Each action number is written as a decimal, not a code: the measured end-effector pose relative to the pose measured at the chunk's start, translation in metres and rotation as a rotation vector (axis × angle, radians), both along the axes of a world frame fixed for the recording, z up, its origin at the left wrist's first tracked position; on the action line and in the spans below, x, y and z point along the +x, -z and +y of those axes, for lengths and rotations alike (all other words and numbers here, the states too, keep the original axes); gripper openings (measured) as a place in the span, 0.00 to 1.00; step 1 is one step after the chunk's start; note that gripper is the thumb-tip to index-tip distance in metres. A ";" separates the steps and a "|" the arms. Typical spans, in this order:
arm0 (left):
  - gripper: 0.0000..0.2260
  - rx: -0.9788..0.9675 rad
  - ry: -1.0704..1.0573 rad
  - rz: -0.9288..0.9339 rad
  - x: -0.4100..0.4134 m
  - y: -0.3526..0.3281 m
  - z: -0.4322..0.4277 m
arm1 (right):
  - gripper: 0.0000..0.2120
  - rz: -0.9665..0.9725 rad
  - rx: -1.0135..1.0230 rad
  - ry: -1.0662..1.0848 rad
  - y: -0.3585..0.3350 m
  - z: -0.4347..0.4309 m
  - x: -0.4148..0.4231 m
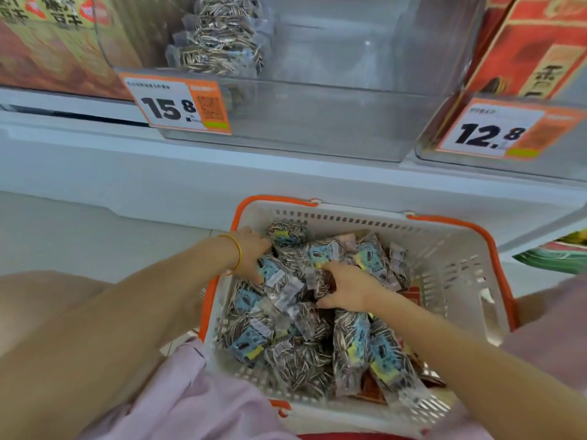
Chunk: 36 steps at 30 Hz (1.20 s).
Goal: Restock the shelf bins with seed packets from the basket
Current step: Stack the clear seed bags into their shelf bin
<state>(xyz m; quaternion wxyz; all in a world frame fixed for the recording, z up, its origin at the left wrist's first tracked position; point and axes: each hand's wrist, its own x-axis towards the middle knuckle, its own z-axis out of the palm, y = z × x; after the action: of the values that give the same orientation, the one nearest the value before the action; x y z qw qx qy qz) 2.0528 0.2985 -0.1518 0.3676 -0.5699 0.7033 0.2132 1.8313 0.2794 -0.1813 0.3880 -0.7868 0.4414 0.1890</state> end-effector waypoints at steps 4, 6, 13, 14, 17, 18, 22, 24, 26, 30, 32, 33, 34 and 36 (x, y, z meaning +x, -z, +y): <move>0.36 -0.058 0.092 -0.062 -0.003 -0.005 -0.001 | 0.31 -0.362 0.051 0.425 -0.016 -0.002 -0.020; 0.34 -0.096 0.097 -0.066 -0.004 -0.007 0.001 | 0.26 -0.530 0.129 0.624 -0.025 -0.008 -0.028; 0.23 -0.065 -0.145 0.229 -0.001 -0.011 0.009 | 0.20 -0.881 0.635 0.985 -0.039 -0.016 -0.033; 0.23 -0.046 -0.176 0.253 -0.002 -0.011 0.011 | 0.18 -0.885 0.649 0.982 -0.040 -0.015 -0.034; 0.23 -0.066 -0.190 0.279 -0.003 -0.015 0.012 | 0.14 -0.902 0.689 0.937 -0.042 -0.010 -0.034; 0.23 -0.081 -0.198 0.297 -0.003 -0.018 0.011 | 0.14 -0.905 0.693 0.927 -0.043 -0.010 -0.034; 0.19 -0.130 -0.316 0.481 -0.007 -0.035 0.003 | 0.17 -0.924 0.682 0.852 -0.048 -0.010 -0.034; 0.18 -0.184 -0.347 0.570 -0.009 -0.049 -0.001 | 0.22 -0.921 0.646 0.805 -0.050 -0.009 -0.033; 0.18 -0.246 -0.357 0.629 -0.011 -0.063 -0.004 | 0.23 -0.919 0.558 0.754 -0.057 -0.007 -0.031; 0.18 -0.326 -0.365 0.756 -0.014 -0.090 -0.003 | 0.22 -0.868 0.311 0.543 -0.086 0.000 -0.029; 0.16 -0.390 -0.369 0.852 -0.015 -0.103 -0.001 | 0.26 -0.870 0.314 0.458 -0.103 0.000 -0.028; 0.15 -0.439 -0.359 0.901 -0.015 -0.111 0.000 | 0.27 -0.882 0.341 0.423 -0.112 0.000 -0.027; 0.13 -0.493 -0.343 0.941 -0.014 -0.120 0.001 | 0.28 -0.887 0.353 0.384 -0.122 -0.001 -0.024; 0.11 -0.599 -0.320 1.006 -0.009 -0.139 0.002 | 0.26 -0.897 0.297 0.287 -0.146 -0.006 -0.017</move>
<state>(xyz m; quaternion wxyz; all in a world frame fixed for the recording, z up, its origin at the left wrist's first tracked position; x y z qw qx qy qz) 2.0436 0.3009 -0.0130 -0.2229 -0.5766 0.7258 0.3019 1.8141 0.2736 -0.0358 0.6698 -0.6581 0.3030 -0.1626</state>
